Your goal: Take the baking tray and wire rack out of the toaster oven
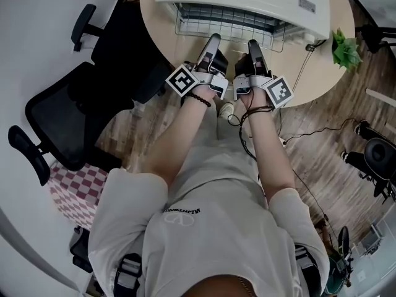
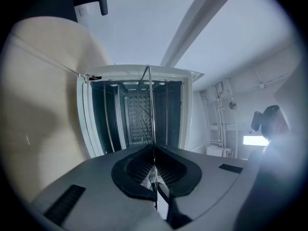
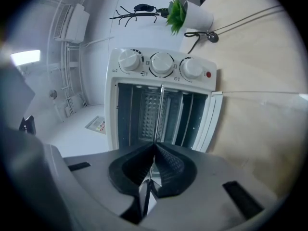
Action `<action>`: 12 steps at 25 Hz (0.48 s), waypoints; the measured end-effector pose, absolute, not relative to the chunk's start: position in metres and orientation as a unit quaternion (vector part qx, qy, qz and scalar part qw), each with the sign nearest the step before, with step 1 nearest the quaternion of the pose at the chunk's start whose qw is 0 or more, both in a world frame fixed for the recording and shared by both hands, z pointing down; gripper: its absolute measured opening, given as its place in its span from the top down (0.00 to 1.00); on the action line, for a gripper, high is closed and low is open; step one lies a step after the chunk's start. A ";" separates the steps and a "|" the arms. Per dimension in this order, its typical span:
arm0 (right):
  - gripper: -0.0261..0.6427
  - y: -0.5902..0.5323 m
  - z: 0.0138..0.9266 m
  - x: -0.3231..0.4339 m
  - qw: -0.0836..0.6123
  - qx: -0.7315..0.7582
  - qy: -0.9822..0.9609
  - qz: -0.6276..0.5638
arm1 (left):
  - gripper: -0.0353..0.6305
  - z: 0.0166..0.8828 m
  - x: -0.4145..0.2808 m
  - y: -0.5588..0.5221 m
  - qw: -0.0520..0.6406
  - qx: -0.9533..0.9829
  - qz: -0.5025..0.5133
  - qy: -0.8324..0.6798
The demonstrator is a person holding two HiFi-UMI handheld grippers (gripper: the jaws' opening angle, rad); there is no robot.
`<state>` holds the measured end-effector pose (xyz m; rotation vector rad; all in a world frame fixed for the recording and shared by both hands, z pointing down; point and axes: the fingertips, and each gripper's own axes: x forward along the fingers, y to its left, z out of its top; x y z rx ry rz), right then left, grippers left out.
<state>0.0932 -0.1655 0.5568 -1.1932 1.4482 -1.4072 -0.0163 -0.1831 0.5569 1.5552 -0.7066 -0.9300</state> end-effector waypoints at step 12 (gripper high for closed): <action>0.94 -0.126 0.553 0.086 0.376 -0.454 0.577 -0.565 | 0.94 0.551 -0.024 -0.143 0.556 0.662 -0.397 -0.309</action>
